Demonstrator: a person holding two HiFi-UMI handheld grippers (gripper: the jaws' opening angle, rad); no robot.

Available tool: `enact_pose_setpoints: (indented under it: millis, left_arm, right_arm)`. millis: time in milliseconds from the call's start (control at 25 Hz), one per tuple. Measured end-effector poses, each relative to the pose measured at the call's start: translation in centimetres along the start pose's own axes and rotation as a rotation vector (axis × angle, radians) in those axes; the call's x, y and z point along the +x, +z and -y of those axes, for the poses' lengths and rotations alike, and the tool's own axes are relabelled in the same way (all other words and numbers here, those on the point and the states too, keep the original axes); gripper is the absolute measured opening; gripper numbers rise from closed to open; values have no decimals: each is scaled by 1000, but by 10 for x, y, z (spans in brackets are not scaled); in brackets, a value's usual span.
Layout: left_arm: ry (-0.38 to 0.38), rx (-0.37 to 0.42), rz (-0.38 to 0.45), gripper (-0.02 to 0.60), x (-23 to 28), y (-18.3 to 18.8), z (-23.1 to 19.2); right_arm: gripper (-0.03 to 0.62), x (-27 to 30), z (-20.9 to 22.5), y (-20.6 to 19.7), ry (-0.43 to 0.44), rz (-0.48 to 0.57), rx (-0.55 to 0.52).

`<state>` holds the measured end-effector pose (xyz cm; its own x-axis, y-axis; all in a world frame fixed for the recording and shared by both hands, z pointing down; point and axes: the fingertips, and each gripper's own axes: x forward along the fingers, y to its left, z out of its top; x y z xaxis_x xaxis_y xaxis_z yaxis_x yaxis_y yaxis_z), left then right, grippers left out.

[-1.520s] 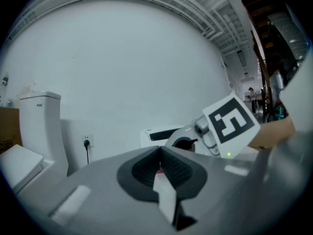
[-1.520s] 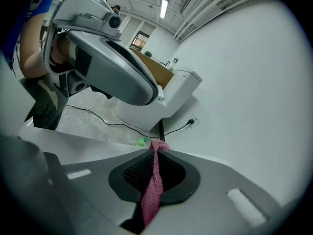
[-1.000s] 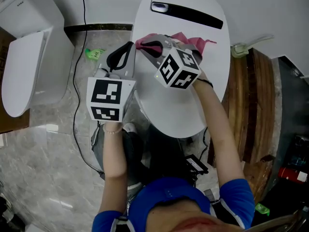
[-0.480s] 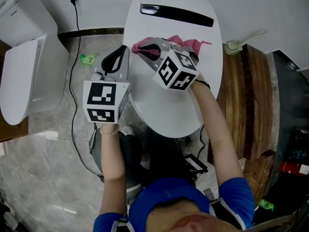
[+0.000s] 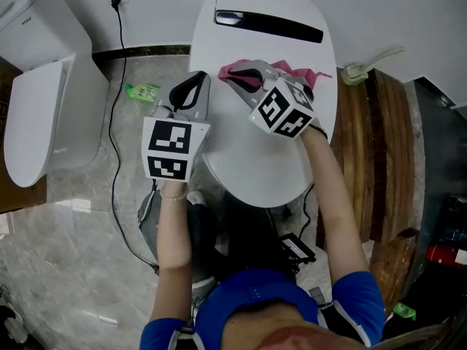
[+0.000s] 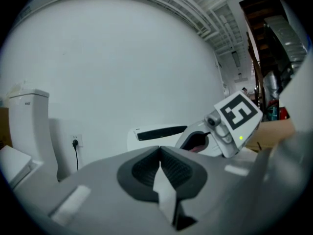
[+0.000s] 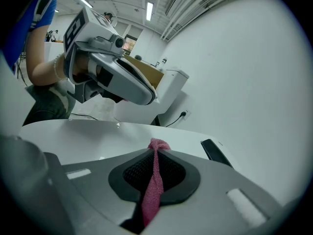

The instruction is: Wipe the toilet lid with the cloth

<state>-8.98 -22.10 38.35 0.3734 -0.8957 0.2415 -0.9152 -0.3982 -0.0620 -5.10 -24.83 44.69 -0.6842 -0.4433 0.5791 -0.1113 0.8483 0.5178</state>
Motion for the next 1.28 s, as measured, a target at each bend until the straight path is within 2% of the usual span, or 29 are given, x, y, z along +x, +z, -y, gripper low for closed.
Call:
enact_pose_setpoints:
  millis: [360, 600, 760, 1280]
  left_arm:
    - [-12, 18, -8, 2, 2, -2, 8]
    - [-51, 17, -13, 2, 7, -5, 19]
    - [-45, 18, -12, 2, 8, -4, 19]
    - [-41, 14, -12, 2, 8, -2, 21]
  right_arm:
    - [16, -9, 5, -11, -14, -2, 26]
    - [16, -18, 9, -22, -35, -11, 55]
    - [16, -24, 12, -29, -44, -12, 71]
    - [17, -64, 31, -82, -126, -45, 177]
